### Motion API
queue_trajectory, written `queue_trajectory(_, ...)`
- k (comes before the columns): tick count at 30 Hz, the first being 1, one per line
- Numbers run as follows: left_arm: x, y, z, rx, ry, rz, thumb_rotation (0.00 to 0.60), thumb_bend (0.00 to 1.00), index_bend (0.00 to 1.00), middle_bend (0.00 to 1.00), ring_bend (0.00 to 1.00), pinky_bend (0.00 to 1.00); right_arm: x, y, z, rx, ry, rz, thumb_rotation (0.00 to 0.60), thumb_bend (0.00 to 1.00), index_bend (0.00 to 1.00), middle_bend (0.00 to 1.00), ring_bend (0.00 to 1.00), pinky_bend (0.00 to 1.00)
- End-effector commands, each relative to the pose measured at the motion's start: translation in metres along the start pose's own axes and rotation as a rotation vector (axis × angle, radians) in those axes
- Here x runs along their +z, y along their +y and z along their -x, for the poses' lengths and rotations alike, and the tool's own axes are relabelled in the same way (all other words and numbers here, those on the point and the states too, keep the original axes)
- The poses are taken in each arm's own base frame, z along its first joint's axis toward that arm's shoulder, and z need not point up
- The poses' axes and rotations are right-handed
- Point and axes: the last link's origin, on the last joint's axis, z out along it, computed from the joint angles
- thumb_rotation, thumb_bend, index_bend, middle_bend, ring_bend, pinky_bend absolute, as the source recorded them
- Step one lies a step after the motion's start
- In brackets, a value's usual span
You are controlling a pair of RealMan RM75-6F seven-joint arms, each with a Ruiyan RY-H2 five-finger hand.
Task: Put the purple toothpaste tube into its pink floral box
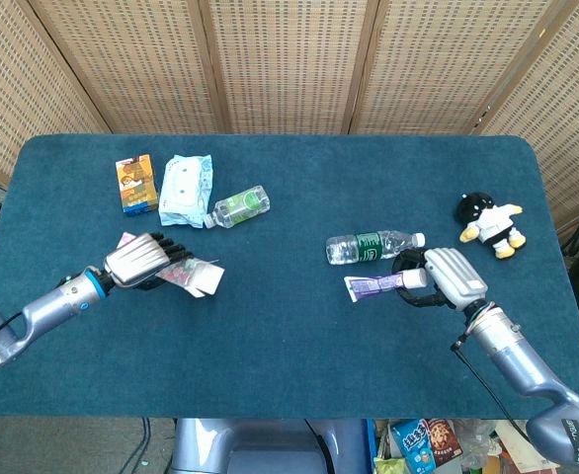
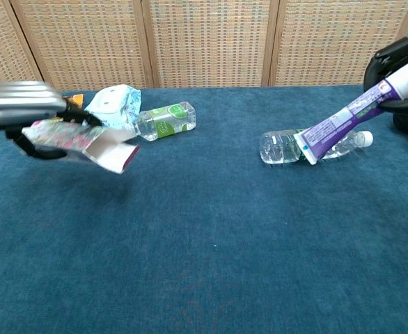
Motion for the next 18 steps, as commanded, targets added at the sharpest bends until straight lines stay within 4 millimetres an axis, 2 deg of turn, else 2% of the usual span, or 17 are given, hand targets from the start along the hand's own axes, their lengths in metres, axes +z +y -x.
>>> queue_trajectory(1, 0.024, 0.002, -0.033, 0.005, 0.096, 0.058, 0.6, 0.57, 0.5, 0.47, 0.45, 0.54, -0.004, -0.002, -0.013, 0.01, 0.047, 0.012, 0.6, 0.69, 0.65, 0.62, 0.47, 0.45)
queue_trajectory(8, 0.068, 0.009, -0.07, 0.011, 0.179, 0.141, 0.6, 0.57, 0.51, 0.47, 0.46, 0.54, -0.01, -0.009, -0.031, -0.005, 0.098, 0.027, 0.6, 0.7, 0.65, 0.62, 0.47, 0.45)
queue_trajectory(14, 0.103, 0.019, -0.093, 0.046, 0.216, 0.201, 0.6, 0.57, 0.51, 0.47, 0.46, 0.54, -0.014, -0.02, -0.043, -0.006, 0.131, 0.027, 0.6, 0.7, 0.65, 0.62, 0.47, 0.45)
queue_trajectory(18, 0.117, 0.024, -0.102, 0.07, 0.222, 0.228, 0.6, 0.57, 0.51, 0.47, 0.46, 0.54, -0.019, -0.029, -0.045, 0.01, 0.155, 0.02, 0.6, 0.7, 0.65, 0.62, 0.47, 0.45)
